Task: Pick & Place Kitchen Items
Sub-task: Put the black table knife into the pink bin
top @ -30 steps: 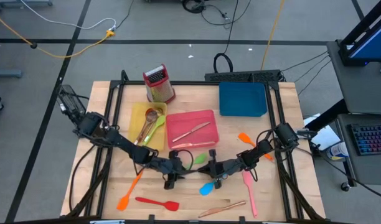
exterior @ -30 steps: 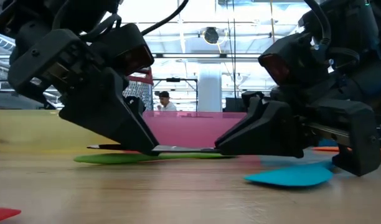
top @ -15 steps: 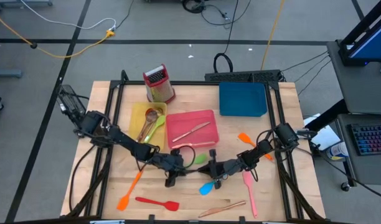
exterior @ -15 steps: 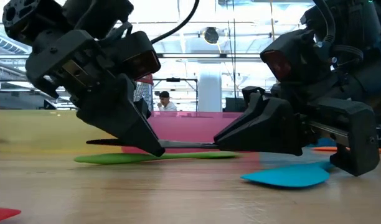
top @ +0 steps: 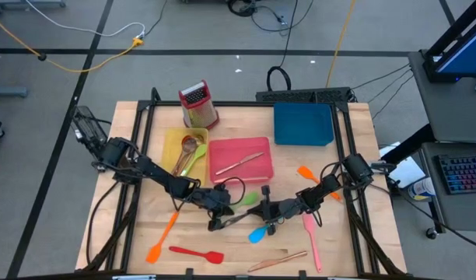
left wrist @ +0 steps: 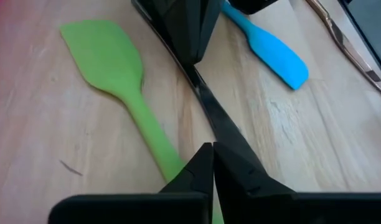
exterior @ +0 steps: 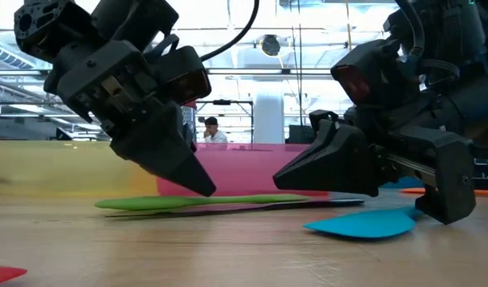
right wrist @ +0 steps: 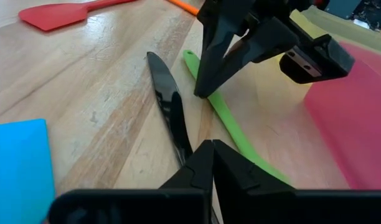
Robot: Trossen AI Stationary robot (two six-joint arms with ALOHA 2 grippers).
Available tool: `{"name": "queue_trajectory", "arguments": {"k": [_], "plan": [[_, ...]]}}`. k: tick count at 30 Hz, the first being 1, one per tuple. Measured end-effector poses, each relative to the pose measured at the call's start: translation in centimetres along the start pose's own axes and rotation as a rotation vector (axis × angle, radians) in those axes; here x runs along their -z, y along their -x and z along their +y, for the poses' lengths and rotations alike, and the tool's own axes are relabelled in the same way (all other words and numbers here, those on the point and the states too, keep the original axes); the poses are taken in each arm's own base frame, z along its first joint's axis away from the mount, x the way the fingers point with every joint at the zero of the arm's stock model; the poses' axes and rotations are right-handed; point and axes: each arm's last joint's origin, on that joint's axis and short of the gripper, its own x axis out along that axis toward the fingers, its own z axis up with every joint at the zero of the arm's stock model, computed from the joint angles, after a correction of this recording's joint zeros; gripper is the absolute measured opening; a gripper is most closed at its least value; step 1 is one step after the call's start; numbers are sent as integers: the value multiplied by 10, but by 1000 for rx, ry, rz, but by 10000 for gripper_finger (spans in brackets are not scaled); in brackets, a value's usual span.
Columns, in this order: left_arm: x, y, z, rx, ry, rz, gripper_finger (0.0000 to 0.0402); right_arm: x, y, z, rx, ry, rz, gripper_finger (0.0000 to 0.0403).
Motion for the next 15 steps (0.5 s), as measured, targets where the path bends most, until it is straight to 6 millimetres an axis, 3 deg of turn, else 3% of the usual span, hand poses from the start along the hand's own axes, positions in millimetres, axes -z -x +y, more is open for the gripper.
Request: {"name": "queue_trajectory", "arguments": {"k": [4,9,15], "plan": [[0,0,0,5,0,2,14,-1,0,0,-6,-47,-13,13],[-1,0,0,6,4,-4,14,-4,2,-1,-33,-55,7,62],[0,0,-1,25,18,1,15,-28,12,-10,-102,-51,13,133]]}}
